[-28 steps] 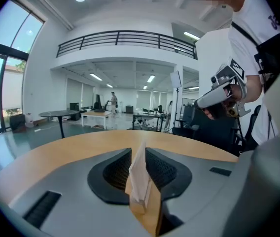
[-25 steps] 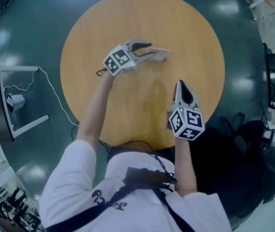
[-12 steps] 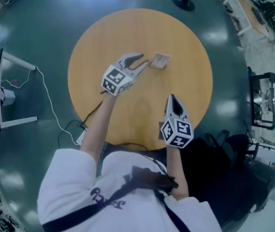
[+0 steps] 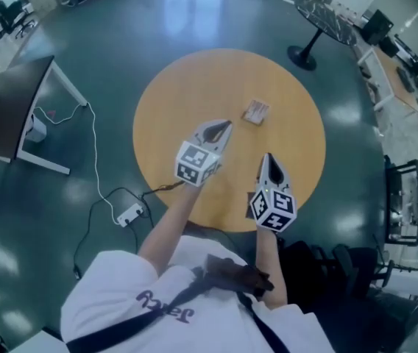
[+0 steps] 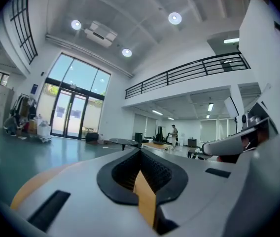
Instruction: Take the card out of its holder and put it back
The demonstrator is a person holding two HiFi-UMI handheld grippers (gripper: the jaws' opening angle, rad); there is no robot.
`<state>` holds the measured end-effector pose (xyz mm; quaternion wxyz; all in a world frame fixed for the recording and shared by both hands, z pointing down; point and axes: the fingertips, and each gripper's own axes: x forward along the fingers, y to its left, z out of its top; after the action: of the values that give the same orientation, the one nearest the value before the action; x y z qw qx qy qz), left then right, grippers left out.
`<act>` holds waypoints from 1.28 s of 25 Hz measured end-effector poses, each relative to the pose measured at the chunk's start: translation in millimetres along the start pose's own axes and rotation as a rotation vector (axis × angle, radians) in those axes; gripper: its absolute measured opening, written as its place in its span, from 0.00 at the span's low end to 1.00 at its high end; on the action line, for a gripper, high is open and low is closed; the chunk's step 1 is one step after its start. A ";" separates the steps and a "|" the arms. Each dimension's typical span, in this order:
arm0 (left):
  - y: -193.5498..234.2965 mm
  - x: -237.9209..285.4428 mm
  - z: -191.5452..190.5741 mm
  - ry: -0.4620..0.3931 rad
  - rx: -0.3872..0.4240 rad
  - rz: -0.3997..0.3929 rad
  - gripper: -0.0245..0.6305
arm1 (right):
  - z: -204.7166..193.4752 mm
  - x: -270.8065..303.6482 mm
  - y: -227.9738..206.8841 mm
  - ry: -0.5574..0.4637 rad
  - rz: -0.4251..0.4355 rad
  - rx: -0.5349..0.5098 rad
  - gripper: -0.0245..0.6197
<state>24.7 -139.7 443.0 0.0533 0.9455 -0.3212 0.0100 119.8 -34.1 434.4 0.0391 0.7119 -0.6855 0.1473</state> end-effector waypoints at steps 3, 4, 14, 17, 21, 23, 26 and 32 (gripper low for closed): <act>-35.3 -45.2 0.7 -0.024 -0.008 0.123 0.05 | -6.8 -43.2 -3.7 -0.027 0.014 -0.004 0.07; -51.3 -57.3 2.7 -0.037 -0.002 0.153 0.05 | -11.0 -56.4 -5.7 -0.033 0.018 -0.009 0.07; -145.4 -97.0 32.5 -0.047 0.118 0.149 0.05 | 12.8 -113.8 15.0 -0.122 0.100 -0.100 0.06; -144.6 -100.6 46.3 -0.073 0.151 0.142 0.05 | 27.6 -114.4 14.5 -0.162 0.070 -0.111 0.06; -130.6 -111.3 59.3 -0.095 0.143 0.154 0.05 | 46.8 -108.3 13.2 -0.197 0.029 -0.096 0.06; -124.0 -116.8 65.1 -0.103 0.159 0.155 0.05 | 51.9 -105.0 16.0 -0.211 0.014 -0.083 0.06; -115.5 -125.7 63.7 -0.100 0.164 0.154 0.05 | 45.3 -102.5 29.8 -0.198 0.014 -0.091 0.06; -107.7 -136.4 49.6 -0.069 0.156 0.132 0.05 | 36.8 -98.1 51.6 -0.183 0.017 -0.103 0.07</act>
<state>-18.8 22.6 376.2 -0.0325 0.9233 -0.3825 0.0061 72.9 48.1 365.9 0.0115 0.7137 -0.6988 0.0465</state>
